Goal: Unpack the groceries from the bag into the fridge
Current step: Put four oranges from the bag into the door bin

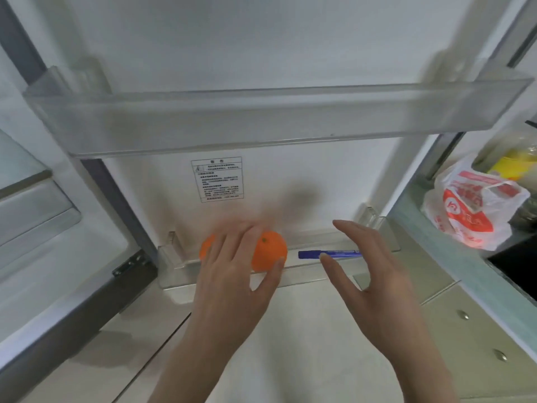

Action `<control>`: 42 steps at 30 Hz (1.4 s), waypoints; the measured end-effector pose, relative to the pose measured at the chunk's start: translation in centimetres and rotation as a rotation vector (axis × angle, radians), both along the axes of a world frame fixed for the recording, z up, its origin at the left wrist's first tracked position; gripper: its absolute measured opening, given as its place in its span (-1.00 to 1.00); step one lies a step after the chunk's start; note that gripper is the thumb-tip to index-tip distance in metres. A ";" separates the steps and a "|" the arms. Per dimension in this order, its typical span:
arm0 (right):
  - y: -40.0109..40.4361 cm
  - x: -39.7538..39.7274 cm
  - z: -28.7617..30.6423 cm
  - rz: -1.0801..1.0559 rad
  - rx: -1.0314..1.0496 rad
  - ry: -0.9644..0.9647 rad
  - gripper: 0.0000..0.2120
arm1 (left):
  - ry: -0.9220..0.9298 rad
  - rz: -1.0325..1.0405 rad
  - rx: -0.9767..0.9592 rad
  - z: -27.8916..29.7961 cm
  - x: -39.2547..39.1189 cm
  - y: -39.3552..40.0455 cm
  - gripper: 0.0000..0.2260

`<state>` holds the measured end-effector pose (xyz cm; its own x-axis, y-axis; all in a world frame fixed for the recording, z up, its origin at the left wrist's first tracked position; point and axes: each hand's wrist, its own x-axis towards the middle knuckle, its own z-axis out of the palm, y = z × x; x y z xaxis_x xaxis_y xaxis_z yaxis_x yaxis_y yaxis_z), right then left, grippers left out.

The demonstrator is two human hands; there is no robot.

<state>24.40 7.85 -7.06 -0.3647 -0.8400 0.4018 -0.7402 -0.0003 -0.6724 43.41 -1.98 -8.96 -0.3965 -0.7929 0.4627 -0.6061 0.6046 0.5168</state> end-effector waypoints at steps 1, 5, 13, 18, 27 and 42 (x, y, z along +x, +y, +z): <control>0.6 -0.8 0.0 -0.024 -0.016 0.017 -0.56 | 0.011 -0.017 -0.014 0.0 -1.2 0.3 -0.59; 3.4 -4.6 0.2 -0.163 -0.048 0.064 -0.47 | 0.052 -0.107 -0.038 0.3 -6.5 2.0 -0.58; 10.0 -14.6 -0.5 -0.398 0.041 0.282 -0.38 | 0.035 -0.364 -0.059 1.4 -18.7 6.5 -0.59; 14.3 -21.1 -0.8 -0.505 0.065 0.346 -0.35 | 0.053 -0.473 -0.106 0.9 -27.0 9.2 -0.58; 17.8 -31.5 -2.3 -0.616 0.095 0.379 -0.39 | -0.040 -0.495 -0.171 -0.9 -38.3 10.5 -0.57; 10.5 -45.7 -6.8 -0.638 0.202 0.372 -0.44 | -0.145 -0.476 -0.134 -5.3 -54.0 3.0 -0.55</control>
<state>-21.30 18.39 -13.86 -0.6742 -0.5825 0.4539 -0.7335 0.5996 -0.3201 -10.63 0.98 -14.29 -0.7666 -0.4462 0.4618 -0.3070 0.8863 0.3467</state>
